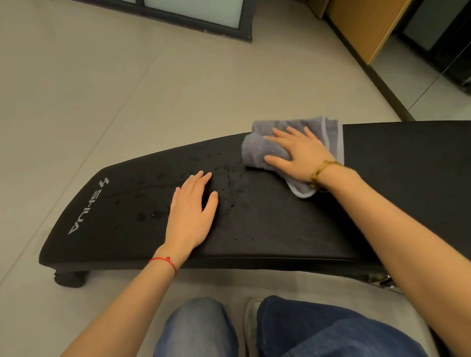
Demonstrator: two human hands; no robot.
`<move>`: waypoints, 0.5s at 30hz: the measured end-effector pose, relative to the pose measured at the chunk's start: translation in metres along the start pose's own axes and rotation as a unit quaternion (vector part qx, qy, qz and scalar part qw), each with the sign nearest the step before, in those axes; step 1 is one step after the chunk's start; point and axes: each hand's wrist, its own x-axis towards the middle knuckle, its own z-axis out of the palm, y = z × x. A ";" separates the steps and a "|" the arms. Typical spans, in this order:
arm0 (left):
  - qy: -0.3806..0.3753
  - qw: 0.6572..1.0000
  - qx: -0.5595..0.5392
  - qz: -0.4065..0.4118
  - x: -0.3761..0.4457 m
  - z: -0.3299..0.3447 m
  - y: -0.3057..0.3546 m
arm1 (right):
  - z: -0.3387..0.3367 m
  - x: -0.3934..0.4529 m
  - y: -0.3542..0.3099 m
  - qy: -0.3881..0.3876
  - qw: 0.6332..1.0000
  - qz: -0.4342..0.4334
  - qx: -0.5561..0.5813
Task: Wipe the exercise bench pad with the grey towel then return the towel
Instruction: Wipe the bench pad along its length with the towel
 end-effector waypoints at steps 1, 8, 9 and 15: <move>0.001 1.000 -0.001 0.002 0.000 0.001 -0.001 | 0.004 -0.011 -0.010 -0.002 1.000 -0.024 0.001; 0.003 1.000 -0.010 0.006 0.001 0.002 -0.004 | -0.006 -0.114 -0.027 -0.033 0.981 -0.188 0.041; 0.004 1.000 -0.009 0.005 0.001 0.002 -0.003 | -0.008 -0.100 -0.015 -0.022 0.984 -0.169 0.050; 0.006 1.000 -0.006 0.000 0.001 0.000 -0.001 | -0.001 0.030 0.007 -0.017 1.000 0.021 -0.015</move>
